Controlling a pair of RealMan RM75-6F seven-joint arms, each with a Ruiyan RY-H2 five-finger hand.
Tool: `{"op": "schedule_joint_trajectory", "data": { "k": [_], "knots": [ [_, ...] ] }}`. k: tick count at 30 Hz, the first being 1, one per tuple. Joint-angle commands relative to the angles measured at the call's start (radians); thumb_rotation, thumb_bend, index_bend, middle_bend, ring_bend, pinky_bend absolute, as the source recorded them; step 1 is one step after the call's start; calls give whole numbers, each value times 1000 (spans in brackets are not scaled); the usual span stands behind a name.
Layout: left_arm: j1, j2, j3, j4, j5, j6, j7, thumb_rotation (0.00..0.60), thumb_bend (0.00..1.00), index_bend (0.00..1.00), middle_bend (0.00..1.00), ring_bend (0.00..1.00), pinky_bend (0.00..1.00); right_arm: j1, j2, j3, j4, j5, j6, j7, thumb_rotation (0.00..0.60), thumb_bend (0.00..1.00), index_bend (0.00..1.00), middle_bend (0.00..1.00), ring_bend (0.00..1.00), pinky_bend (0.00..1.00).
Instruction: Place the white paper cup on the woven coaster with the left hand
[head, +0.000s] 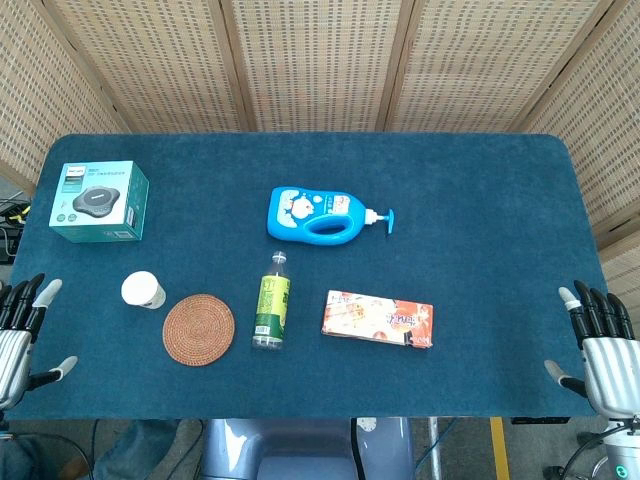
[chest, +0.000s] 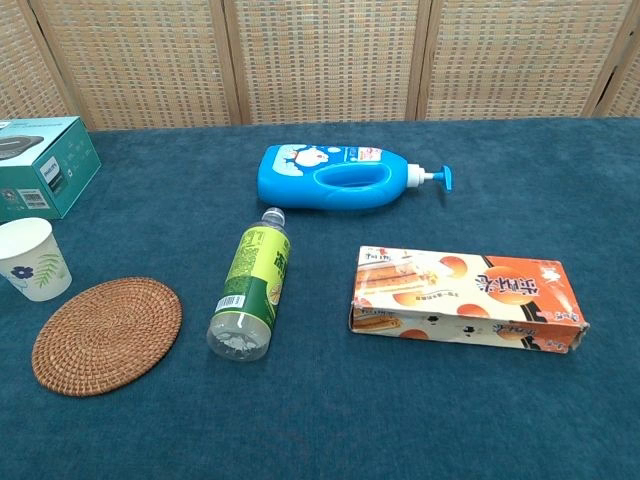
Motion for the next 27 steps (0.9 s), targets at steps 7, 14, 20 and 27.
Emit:
{"op": "schedule_joint_trajectory", "data": {
  "k": [7,14,20,27],
  "knots": [
    [-3,1,0,0,-6,-9,0,600,0,0,0,0,0,0,0,-1,0,1,-3,5,600,0,9,0,0,0],
    [-54,7,-2,27,-27,-112,-58,600,0,0,0,0,0,1,-1,-3,-3,-1,-7,7,600,0,16,0,0,0],
    [-157,-32,-47,114,-103,-272,-91,600,0,0,0,0,0,3,-1,-5,-2,2,-15,9,600,0,22,0,0,0],
    [-295,-185,-71,345,-98,-429,-55,600,0,0,0,0,0,8,-7,-5,2,10,-26,-2,600,0,30,0,0,0]
  ]
}}
